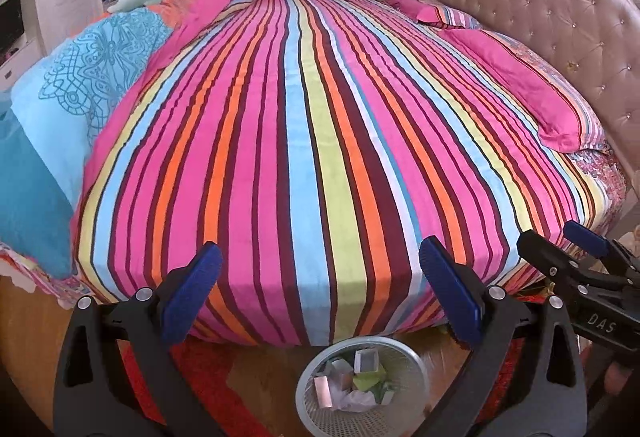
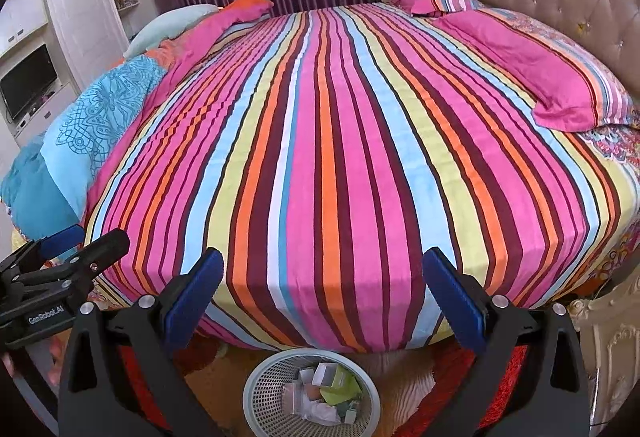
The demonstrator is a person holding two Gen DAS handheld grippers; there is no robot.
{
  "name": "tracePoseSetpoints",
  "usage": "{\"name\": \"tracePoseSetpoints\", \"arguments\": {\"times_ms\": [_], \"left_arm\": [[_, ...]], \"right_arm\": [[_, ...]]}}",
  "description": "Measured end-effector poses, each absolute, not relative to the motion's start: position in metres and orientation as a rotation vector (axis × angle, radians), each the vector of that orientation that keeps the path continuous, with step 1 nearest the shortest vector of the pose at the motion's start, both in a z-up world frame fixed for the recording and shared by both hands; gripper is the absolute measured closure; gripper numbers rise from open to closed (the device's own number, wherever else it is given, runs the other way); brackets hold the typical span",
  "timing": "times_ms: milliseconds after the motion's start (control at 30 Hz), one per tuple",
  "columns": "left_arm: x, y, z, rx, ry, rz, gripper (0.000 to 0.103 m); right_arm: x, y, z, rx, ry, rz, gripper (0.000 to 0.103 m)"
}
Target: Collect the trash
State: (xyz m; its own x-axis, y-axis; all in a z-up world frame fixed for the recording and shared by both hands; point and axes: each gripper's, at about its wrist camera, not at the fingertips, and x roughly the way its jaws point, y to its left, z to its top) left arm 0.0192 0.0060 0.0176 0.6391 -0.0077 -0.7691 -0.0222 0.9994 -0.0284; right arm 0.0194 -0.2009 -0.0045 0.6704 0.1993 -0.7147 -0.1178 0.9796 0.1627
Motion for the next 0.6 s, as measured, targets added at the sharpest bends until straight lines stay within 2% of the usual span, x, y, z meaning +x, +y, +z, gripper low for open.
{"name": "tracePoseSetpoints", "arguments": {"times_ms": [600], "left_arm": [[0.008, -0.004, 0.032, 0.019, 0.834, 0.014, 0.007]], "right_arm": [[0.011, -0.197, 0.008, 0.082, 0.78, 0.194, 0.008]]}}
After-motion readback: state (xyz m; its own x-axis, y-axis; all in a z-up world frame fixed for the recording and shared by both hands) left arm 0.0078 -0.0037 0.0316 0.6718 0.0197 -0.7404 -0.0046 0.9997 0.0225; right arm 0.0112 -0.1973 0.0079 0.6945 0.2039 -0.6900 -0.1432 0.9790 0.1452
